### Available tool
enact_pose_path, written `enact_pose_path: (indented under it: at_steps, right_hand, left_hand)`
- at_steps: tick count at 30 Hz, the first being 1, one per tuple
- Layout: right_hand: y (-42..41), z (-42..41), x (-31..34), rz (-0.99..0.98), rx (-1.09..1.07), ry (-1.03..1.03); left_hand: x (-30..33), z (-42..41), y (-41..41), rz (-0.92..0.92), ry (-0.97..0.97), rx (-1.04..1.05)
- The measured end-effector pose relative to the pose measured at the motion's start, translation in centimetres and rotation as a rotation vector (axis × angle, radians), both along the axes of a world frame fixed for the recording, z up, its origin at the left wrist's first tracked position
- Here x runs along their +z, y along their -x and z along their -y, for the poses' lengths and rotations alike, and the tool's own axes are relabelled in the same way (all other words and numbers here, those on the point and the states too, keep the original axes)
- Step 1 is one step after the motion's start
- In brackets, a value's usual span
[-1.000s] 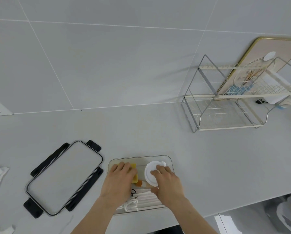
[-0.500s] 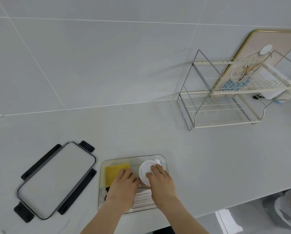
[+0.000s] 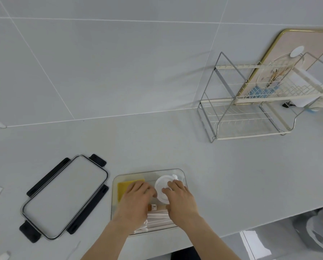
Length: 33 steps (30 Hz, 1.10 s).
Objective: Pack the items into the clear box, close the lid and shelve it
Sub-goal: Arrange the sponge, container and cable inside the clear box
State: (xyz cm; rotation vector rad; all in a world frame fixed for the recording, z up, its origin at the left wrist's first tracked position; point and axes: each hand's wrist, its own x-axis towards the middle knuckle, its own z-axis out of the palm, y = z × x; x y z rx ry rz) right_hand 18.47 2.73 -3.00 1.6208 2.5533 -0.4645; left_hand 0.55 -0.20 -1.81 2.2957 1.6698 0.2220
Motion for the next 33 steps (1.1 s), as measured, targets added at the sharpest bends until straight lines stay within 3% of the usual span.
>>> enact_pose_path:
  at_steps: [5, 11, 19, 24, 26, 29, 33]
  right_hand:
    - [-0.6, 0.3, 0.4, -0.104, 0.011, -0.083]
    - [-0.5, 0.4, 0.1, 0.063, 0.069, -0.023]
    - [0.0, 0.4, 0.3, 0.074, 0.043, -0.034]
    - [1.4, 1.4, 2.3, -0.209, -0.036, -0.114]
    - [2.3, 2.1, 2.6, -0.259, -0.014, -0.021]
    - [2.9, 2.7, 2.0, -0.187, 0.023, 0.205]
    - [2.5, 3.3, 0.9, -0.096, 0.033, 0.224]
  left_hand:
    - [1.0, -0.6, 2.4, -0.079, -0.016, 0.028]
    - [0.5, -0.4, 3.3, -0.286, 0.008, 0.065]
    - [0.4, 0.0, 3.4, -0.221, 0.011, 0.120]
    - [1.3, 0.5, 3.0, 0.016, -0.079, 0.087]
    - [1.6, 0.9, 2.8, 0.034, 0.003, 0.062]
    - [1.6, 1.6, 2.7, -0.023, 0.134, 0.046]
    - [0.6, 2.6, 3.3, -0.160, 0.199, 0.030]
